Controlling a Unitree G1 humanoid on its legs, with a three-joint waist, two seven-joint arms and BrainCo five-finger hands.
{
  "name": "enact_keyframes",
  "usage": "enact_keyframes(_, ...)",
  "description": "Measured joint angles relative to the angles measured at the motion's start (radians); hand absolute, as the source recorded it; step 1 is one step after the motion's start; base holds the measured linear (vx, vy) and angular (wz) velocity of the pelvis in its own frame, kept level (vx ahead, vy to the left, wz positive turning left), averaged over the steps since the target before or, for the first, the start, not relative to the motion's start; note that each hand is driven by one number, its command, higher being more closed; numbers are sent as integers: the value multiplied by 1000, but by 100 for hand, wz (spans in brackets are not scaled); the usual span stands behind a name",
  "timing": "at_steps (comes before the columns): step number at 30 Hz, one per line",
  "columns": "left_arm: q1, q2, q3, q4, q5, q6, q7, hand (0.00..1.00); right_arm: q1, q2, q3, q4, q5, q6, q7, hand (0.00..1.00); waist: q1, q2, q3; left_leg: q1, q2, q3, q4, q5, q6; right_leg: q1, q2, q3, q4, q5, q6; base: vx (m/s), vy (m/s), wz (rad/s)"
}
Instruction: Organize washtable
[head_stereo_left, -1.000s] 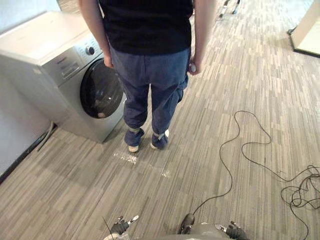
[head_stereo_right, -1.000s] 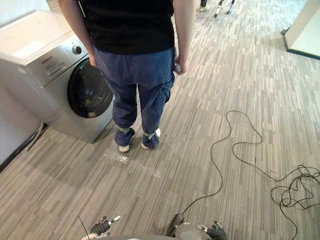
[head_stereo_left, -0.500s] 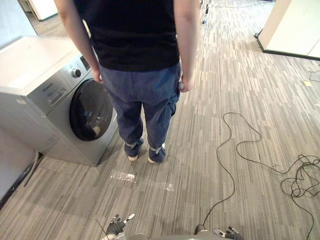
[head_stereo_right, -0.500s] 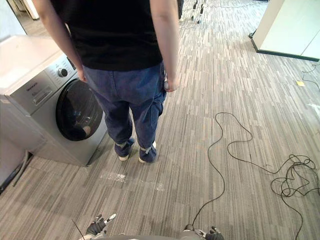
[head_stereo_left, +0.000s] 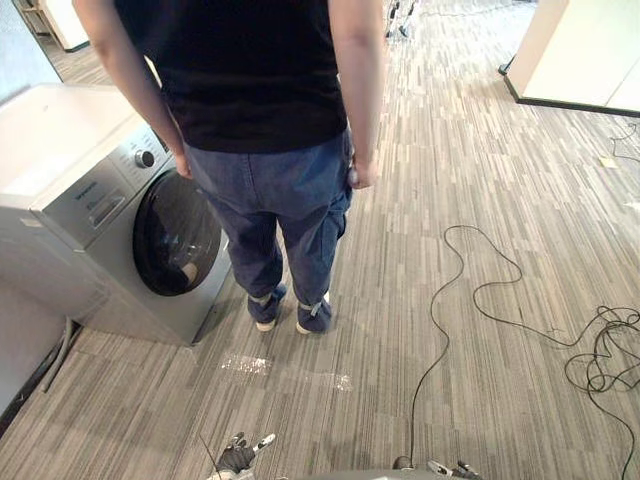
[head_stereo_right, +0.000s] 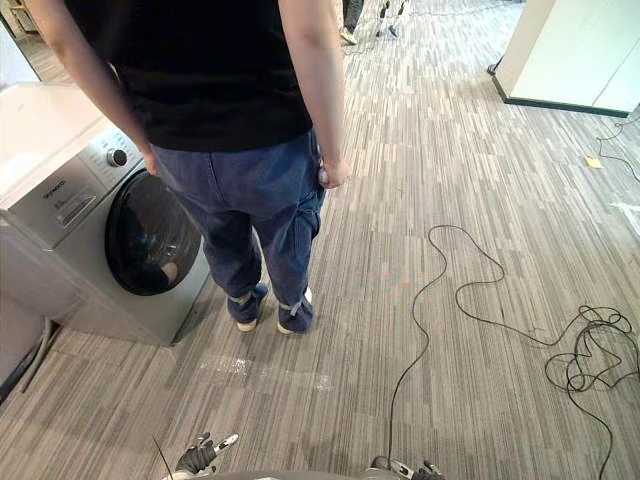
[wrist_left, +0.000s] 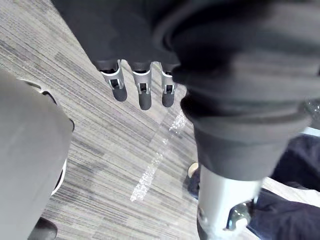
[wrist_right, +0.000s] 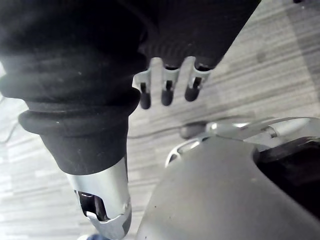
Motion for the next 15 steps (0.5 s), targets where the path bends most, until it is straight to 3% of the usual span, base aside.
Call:
enact_keyframes(2, 0, 2, 0, 3, 0, 0, 0, 0, 0, 1, 0, 6, 2, 0, 0, 0, 1, -3, -4, 0, -2, 0, -2, 1, 1, 0, -1, 0, -2, 0, 0, -58, -25, -1)
enact_keyframes(3, -8, 19, 12, 38, 9, 6, 1, 0, 16, 13, 21, 21, 9, 4, 1, 0, 21, -42, -51, 33, -41, -11, -119, 79, 11, -21, -12, -5, -7, 11, 19, 0, 0, 0)
enact_keyframes(9, -8, 19, 10, 31, 9, 4, 2, 0, 15, 6, 56, 12, 20, 3, 1, 0, 21, -42, -49, 31, -37, -8, -123, 79, 10, -26, -12, -2, -7, 11, 19, 0, 0, -2)
enact_keyframes(15, 92, 24, -36, -182, 9, -26, 42, 0, 32, 1, 205, -174, 138, -30, 2, 0, -1, -54, -39, -24, -35, 11, -131, 88, 13, -94, -7, 18, -7, 20, 8, -10, -30, -9)
